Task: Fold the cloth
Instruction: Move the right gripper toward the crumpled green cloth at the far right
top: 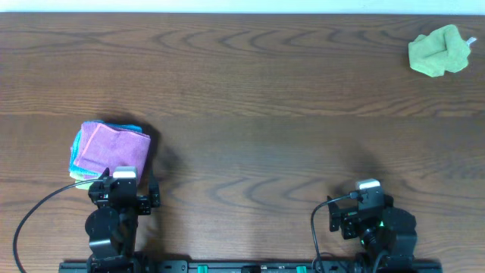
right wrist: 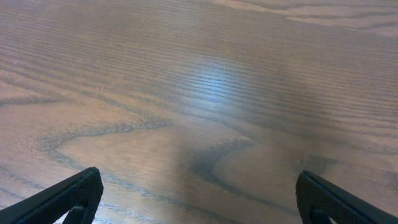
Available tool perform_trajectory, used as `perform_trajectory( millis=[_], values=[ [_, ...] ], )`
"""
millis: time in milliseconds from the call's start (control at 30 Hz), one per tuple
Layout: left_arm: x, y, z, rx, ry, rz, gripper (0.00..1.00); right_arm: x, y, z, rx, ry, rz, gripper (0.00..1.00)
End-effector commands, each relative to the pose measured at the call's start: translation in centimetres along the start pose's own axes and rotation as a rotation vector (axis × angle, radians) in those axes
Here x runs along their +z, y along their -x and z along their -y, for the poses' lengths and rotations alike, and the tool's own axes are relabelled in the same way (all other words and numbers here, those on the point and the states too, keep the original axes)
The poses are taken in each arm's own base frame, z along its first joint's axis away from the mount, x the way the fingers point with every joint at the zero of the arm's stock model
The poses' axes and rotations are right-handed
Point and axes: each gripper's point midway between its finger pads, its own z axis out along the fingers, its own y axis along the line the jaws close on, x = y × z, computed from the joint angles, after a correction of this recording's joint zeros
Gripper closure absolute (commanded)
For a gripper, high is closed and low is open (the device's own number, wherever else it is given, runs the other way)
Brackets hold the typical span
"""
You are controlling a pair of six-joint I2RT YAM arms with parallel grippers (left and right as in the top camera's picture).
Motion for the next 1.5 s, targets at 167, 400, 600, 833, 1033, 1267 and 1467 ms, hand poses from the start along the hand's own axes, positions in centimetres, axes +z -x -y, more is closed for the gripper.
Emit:
perform_trajectory(
  millis=[167, 400, 600, 833, 1033, 1267, 1467],
  values=[
    [0.3, -0.9, 0.0, 0.019, 0.009, -0.021, 0.05, 0.2, -0.4, 0.1, -0.007, -0.001, -0.003, 0.01],
    [0.3, -0.9, 0.0, 0.019, 0.009, -0.021, 0.05, 0.2, -0.4, 0.1, -0.007, -0.001, -0.003, 0.01],
    [0.3, -0.9, 0.0, 0.019, 0.009, -0.021, 0.05, 0.2, -0.4, 0.1, -0.007, -0.001, -0.003, 0.01],
    [0.3, -0.9, 0.0, 0.019, 0.009, -0.021, 0.05, 0.2, -0.4, 0.1, -0.006, -0.001, -0.003, 0.01],
    [0.3, -0.9, 0.0, 0.019, 0.009, -0.021, 0.05, 0.2, -0.4, 0.1, 0.026, -0.001, -0.003, 0.01],
    [0.3, -0.9, 0.0, 0.019, 0.009, -0.021, 0.05, -0.2, 2.4, 0.4, 0.045, -0.011, 0.08, 0.01],
    [0.3, -0.9, 0.0, 0.019, 0.009, -0.021, 0.05, -1.3, 6.8, 2.3, 0.078, -0.099, 0.113, 0.01]
  ],
)
